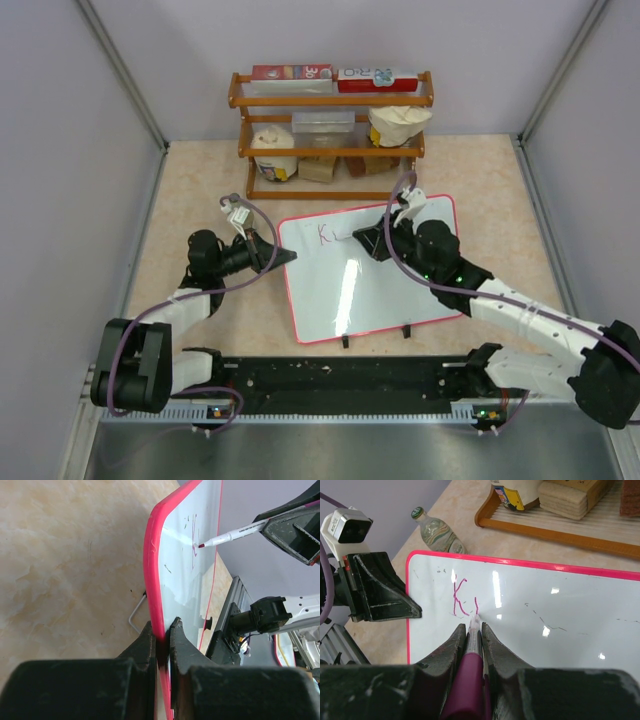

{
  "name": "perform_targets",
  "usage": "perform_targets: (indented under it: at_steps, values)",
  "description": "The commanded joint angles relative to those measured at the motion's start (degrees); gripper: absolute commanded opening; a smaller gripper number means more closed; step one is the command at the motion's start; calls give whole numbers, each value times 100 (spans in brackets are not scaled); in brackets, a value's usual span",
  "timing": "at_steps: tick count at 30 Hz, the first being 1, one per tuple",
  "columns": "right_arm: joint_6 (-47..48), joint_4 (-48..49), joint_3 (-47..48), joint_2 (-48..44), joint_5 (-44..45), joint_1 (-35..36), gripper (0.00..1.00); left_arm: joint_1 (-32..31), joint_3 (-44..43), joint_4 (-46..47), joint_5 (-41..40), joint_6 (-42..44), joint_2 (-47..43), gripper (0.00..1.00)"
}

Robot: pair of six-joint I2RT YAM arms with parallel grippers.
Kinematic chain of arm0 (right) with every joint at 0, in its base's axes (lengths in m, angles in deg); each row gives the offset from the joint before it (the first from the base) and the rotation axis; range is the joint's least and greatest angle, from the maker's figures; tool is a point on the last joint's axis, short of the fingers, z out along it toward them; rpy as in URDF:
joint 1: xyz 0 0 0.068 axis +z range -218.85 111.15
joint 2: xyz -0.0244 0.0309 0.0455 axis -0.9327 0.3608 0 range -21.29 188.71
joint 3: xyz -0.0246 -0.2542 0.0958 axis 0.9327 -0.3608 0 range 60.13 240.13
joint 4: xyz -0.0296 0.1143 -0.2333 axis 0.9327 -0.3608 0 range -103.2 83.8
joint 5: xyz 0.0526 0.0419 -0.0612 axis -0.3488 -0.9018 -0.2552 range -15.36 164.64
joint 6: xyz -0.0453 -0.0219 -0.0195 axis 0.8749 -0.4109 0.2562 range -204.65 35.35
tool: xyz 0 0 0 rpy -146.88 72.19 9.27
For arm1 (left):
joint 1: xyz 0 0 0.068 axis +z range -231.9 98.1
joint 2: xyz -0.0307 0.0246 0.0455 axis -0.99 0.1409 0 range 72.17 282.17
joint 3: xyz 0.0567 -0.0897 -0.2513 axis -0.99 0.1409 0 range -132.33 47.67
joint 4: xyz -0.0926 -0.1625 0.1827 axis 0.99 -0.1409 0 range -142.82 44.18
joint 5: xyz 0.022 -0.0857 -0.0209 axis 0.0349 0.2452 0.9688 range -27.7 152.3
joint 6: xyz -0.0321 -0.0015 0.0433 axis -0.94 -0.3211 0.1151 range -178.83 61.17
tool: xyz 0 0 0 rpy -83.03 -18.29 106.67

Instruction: Write a sentence on the whiteboard

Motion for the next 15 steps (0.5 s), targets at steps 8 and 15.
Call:
perform_targets:
  at_steps: [8, 15]
  values:
    - [-28, 43, 2, -267, -160, -53, 0, -44, 127, -214, -709, 1227, 112, 0]
    - [-230, 342, 283, -417, -319, -79, 0, -44, 127, -214, -709, 1227, 112, 0]
